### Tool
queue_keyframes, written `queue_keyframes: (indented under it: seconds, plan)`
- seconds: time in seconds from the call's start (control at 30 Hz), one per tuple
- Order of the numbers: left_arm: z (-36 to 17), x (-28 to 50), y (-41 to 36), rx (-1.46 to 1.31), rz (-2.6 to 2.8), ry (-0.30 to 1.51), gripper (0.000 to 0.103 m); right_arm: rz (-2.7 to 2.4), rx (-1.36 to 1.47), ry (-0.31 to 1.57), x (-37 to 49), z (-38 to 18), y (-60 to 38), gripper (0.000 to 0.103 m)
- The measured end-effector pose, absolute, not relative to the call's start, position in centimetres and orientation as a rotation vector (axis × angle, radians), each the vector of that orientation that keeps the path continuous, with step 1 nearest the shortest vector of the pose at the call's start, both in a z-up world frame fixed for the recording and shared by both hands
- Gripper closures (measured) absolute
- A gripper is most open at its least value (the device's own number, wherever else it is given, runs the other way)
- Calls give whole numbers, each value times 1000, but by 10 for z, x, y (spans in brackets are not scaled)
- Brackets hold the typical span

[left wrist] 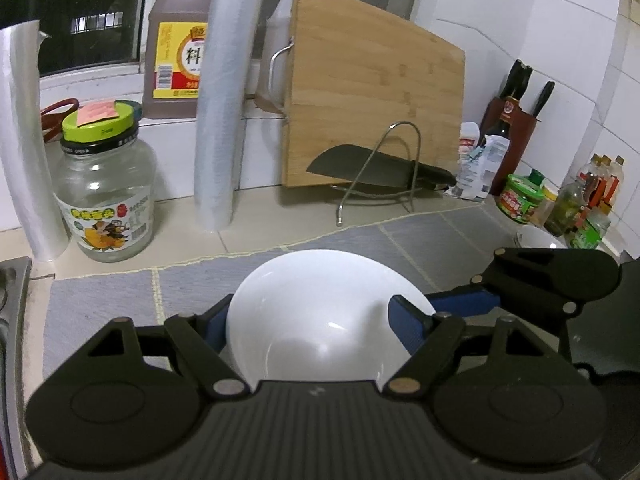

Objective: Organize plates and bowls
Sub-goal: 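Lift the plain white bowl with the left gripper toward the floral bowl stack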

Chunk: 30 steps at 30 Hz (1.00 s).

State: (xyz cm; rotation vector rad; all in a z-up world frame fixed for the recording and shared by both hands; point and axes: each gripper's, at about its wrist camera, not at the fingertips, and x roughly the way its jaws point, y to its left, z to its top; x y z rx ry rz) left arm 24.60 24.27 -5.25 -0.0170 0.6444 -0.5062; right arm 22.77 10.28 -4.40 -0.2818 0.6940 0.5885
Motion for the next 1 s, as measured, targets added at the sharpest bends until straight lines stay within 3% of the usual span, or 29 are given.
queue_keyframes:
  seconds: [1.0]
  plan:
    - [-36,193,150,13,-594,607,24,542,-272,669,168,-25,7,12]
